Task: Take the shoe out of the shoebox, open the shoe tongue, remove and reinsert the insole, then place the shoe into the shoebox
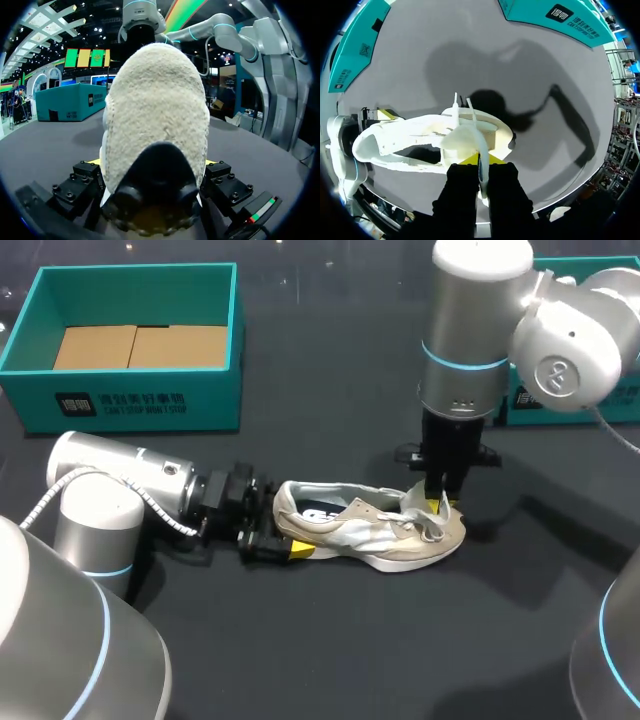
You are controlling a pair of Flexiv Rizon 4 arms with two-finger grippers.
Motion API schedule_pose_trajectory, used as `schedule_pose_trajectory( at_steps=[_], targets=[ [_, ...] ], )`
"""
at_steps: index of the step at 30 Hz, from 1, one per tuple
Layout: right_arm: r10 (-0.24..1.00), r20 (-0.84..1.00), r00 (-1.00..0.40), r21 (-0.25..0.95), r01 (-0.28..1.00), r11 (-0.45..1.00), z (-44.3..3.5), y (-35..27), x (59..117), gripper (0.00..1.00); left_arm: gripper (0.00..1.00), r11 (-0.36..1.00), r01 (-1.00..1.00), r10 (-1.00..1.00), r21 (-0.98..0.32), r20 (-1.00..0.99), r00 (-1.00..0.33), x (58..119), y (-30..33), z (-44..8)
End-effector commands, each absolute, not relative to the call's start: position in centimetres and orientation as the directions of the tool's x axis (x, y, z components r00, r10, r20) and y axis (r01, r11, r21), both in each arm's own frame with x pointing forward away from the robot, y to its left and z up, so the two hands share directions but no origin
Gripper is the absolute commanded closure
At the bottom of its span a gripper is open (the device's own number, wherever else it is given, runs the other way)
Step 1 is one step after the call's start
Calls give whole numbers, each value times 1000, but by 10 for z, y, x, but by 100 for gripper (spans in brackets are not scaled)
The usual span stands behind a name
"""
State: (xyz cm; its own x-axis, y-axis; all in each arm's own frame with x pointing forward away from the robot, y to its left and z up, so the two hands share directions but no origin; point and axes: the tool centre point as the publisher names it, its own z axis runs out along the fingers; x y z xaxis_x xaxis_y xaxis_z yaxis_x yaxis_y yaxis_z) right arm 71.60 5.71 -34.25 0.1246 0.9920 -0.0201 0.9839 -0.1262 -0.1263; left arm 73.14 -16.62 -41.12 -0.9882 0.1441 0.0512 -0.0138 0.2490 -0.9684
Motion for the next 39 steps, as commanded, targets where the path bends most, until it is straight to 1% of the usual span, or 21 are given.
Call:
schedule_pose_trajectory(
  at_steps=[1, 2, 3, 4, 6, 7, 11, 15, 17, 19, 22, 26, 30, 34, 39],
  targets=[
    [988, -5, 152, -132, 980, -152, -350, 46, 717, 93, 100, 251, -14, 142, -968, 51, -989, 730, -165, -414],
    [987, -10, 162, -131, 978, -162, -350, 45, 716, 83, 100, 251, -14, 142, -968, 51, -989, 730, -165, -414],
    [985, -12, 170, -130, 977, -170, -350, 44, 716, 77, 100, 251, -14, 142, -968, 51, -989, 730, -165, -414],
    [984, -18, 180, -131, 975, -181, -350, 43, 716, 68, 100, 251, -14, 142, -968, 51, -989, 730, -165, -414],
    [980, -30, 197, -129, 972, -199, -350, 40, 715, 58, 100, 251, -14, 142, -968, 51, -989, 730, -165, -414],
    [978, -35, 206, -126, 970, -209, -350, 39, 715, 55, 100, 251, -14, 142, -968, 51, -989, 730, -165, -414],
    [970, -58, 238, -107, 964, -243, -350, 34, 713, 49, 100, 251, -14, 142, -968, 51, -989, 730, -165, -414],
    [958, -95, 272, -93, 955, -280, -355, 29, 712, 34, 100, 251, -14, 142, -968, 51, -989, 730, -165, -414],
    [951, -111, 287, -92, 950, -298, -357, 27, 711, 24, 100, 251, -14, 142, -968, 51, -989, 730, -165, -414],
    [945, -126, 303, -97, 944, -316, -357, 26, 711, 22, 100, 251, -14, 142, -968, 51, -989, 730, -165, -414],
    [935, -163, 314, -91, 939, -331, -346, 26, 709, 24, 100, 251, -14, 142, -968, 51, -989, 730, -165, -414],
    [923, -212, 320, -69, 938, -341, -325, 29, 706, 24, 100, 251, -14, 142, -968, 51, -989, 730, -165, -414],
    [912, -261, 317, -48, 939, -340, -299, 35, 704, 27, 100, 251, -14, 142, -968, 51, -989, 730, -165, -414],
    [921, -274, 277, -18, 956, -293, -274, 45, 703, 31, 100, 251, -14, 142, -968, 51, -989, 730, -165, -414],
    [935, -300, 187, 8, 981, -194, -244, 66, 704, 29, 100, 251, -14, 142, -968, 51, -989, 730, -165, -414]
  ],
)
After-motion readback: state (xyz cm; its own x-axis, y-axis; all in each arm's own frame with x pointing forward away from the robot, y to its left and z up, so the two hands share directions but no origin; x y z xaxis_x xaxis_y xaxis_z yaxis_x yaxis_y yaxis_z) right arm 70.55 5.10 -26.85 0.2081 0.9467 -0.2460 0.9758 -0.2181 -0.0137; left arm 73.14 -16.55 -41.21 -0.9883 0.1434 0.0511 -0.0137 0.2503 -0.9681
